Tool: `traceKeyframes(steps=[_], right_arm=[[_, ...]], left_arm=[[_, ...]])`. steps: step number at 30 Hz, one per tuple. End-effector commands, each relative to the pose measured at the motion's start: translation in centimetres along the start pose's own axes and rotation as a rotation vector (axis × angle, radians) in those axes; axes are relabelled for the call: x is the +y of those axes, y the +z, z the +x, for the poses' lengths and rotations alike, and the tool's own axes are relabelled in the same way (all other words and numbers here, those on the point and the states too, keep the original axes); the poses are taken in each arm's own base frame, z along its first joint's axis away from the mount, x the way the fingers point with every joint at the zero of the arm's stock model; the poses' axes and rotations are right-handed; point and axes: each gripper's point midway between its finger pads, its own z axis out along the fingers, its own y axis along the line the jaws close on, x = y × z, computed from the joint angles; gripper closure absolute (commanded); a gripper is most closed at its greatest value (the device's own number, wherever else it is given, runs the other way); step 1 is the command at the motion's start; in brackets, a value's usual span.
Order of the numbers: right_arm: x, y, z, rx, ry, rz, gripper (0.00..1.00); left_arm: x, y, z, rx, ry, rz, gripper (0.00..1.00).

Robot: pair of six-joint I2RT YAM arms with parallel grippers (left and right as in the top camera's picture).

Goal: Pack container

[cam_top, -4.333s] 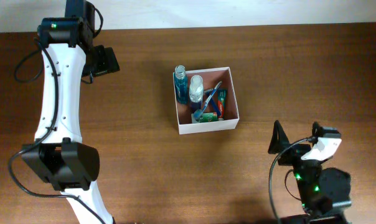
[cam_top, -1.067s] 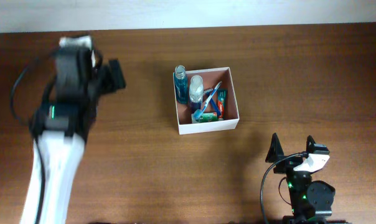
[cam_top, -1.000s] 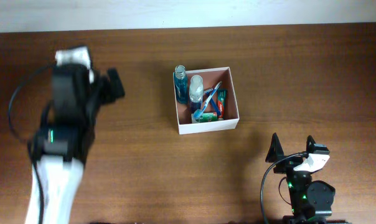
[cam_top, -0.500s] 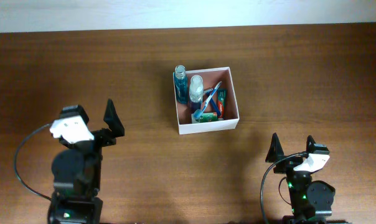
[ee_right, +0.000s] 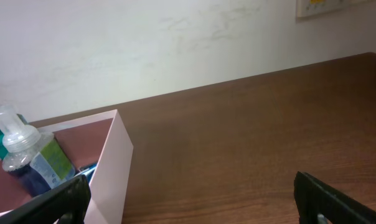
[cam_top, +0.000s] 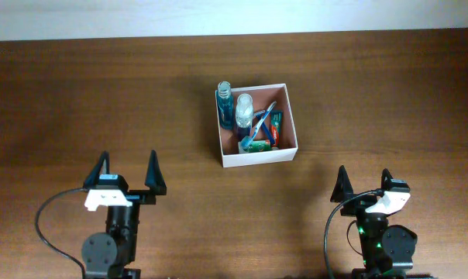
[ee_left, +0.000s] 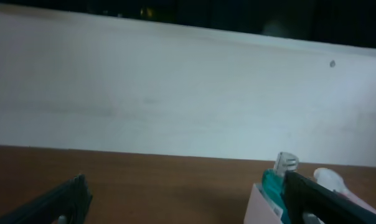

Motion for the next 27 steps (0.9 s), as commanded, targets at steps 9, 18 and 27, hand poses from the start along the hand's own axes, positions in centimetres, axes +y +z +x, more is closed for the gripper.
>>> traceKeyframes(steps=[9,18,27], right_arm=[[-0.1,0.0,0.1,0.001,-0.010,-0.001,0.01],[-0.1,0.0,0.1,0.001,-0.010,-0.001,0.01],[-0.1,0.0,0.1,0.001,-0.010,-0.001,0.01]], left_arm=[[0.5,-2.1,0.3,-0.076,0.056,-0.005,0.01],[1.4,-3.0,3.0,0.034,0.061,-0.037,0.01],[2.0,-3.7,7.2,0.208,0.063,-0.055,0.01]])
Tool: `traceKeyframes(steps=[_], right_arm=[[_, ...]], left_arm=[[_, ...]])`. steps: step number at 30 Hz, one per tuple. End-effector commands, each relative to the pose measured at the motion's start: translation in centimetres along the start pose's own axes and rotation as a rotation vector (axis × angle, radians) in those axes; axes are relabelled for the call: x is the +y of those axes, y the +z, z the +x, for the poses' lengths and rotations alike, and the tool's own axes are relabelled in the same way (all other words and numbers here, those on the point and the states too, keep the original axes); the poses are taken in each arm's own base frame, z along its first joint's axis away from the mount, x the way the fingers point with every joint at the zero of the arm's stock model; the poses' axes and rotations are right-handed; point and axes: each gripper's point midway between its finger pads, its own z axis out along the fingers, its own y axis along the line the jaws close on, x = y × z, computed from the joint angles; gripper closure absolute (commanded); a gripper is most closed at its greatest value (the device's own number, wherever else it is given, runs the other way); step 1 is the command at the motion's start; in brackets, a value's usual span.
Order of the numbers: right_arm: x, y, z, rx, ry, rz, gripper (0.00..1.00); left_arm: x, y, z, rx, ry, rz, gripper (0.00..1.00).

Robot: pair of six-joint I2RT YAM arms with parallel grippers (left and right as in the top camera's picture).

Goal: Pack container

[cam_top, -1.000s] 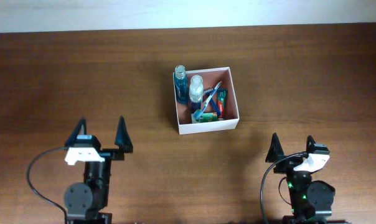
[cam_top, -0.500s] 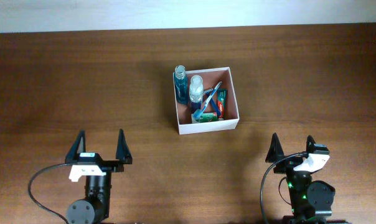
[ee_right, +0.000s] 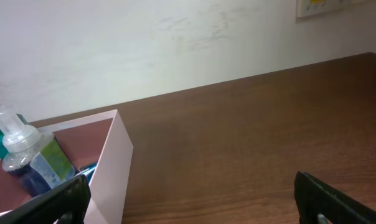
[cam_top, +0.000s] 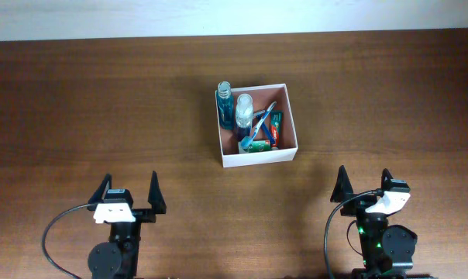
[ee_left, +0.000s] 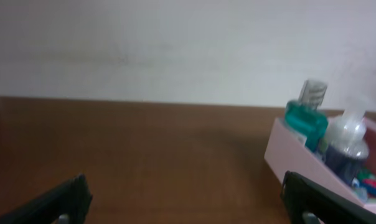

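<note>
A white open box (cam_top: 287, 152) stands mid-table, its pink inside holding a teal bottle (cam_top: 225, 101), a clear pump bottle with a blue label (cam_top: 243, 111), a toothbrush and small tubes (cam_top: 265, 132). My left gripper (cam_top: 130, 191) is open near the front left, empty, with the box (ee_left: 287, 152) and both bottles at the right of its wrist view. At the front right my right gripper (cam_top: 363, 183) is open and empty, with the box (ee_right: 113, 162) at the left of its view.
Brown wooden table (cam_top: 79, 101) runs to a white wall (cam_top: 218, 15) at the far edge. Both arm bases sit at the near edge.
The left arm has drawn back toward the near edge and lowered; its wrist view now shows more table and the box. The right arm and the box contents are unchanged.
</note>
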Motion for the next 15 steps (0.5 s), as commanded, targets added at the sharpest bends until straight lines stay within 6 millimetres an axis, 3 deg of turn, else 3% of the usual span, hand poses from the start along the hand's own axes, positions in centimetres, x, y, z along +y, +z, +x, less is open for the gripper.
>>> traceKeyframes(steps=[1,15], right_arm=[[-0.06,-0.02,0.15,0.001,-0.010,-0.001,0.01],[-0.06,-0.02,0.15,0.001,-0.010,-0.001,0.01]], left_arm=[[0.12,-0.11,1.61,0.064,0.018,-0.002,0.01],[-0.14,-0.13,1.72,0.069,0.017,0.013,0.01]])
